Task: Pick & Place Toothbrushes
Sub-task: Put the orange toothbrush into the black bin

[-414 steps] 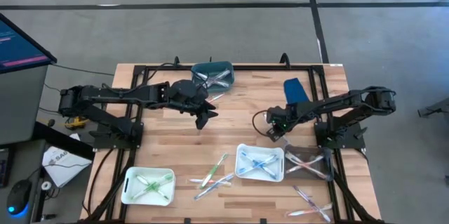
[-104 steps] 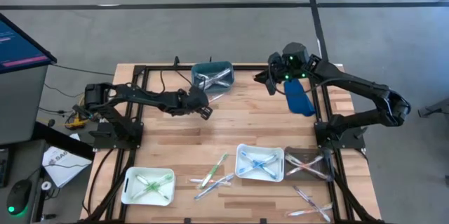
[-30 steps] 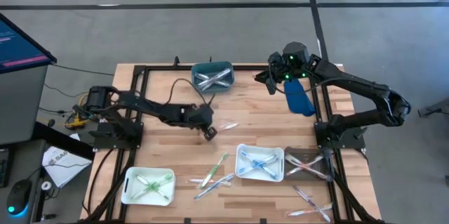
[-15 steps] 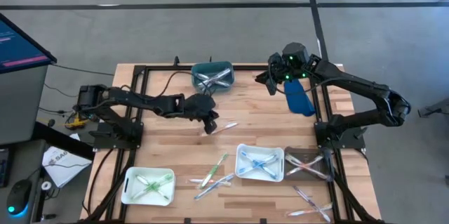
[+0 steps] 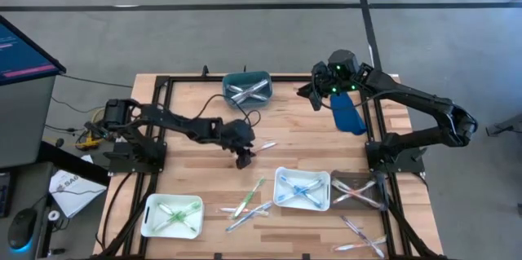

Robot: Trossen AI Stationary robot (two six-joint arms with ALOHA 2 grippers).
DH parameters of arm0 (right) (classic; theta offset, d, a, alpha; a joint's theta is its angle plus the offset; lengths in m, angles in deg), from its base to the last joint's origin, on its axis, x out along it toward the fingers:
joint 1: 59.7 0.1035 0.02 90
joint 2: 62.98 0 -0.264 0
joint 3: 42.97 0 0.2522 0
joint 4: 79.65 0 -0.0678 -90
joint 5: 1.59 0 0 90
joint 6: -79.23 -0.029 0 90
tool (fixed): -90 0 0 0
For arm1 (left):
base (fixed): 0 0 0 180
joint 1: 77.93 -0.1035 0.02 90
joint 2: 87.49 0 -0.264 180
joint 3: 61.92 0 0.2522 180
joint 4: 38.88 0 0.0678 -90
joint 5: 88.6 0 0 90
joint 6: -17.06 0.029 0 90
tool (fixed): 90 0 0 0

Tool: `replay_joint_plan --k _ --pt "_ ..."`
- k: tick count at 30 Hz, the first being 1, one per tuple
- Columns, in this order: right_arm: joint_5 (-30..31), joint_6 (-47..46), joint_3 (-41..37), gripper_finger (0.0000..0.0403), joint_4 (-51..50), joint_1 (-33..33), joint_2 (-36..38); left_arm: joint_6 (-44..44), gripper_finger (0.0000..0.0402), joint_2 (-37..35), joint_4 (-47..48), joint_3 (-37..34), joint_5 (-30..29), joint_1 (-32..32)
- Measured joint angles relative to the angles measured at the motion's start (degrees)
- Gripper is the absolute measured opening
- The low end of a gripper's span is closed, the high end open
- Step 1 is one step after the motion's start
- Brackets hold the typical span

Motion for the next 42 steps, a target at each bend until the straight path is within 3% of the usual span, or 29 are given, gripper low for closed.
replay_joint_plan --k 9,25,30,37,42 --pt "0.0 0.8 0.0 0.0087 -1.9 0.0 0.0 2.2 0.0188 0.0 0.1 0.0 -4.7 1.1" --pt "0.0 4.4 0.0 0.0087 -5.1 0.0 0.0 2.1 0.0198 6.6 -1.5 0.1 -2.4 1.8" --pt "0.0 4.5 0.0 0.0087 -5.2 0.0 0.0 1.8 0.0151 6.8 -0.4 0.2 -2.8 1.1" --pt "0.0 4.6 0.0 0.0087 -5.2 0.0 0.0 1.8 0.0019 6.9 1.4 0.3 -2.1 -0.6" --pt "0.0 5.9 0.0 0.0087 -5.2 0.0 0.0 1.6 0.0009 6.2 3.7 0.2 -1.3 -1.6"
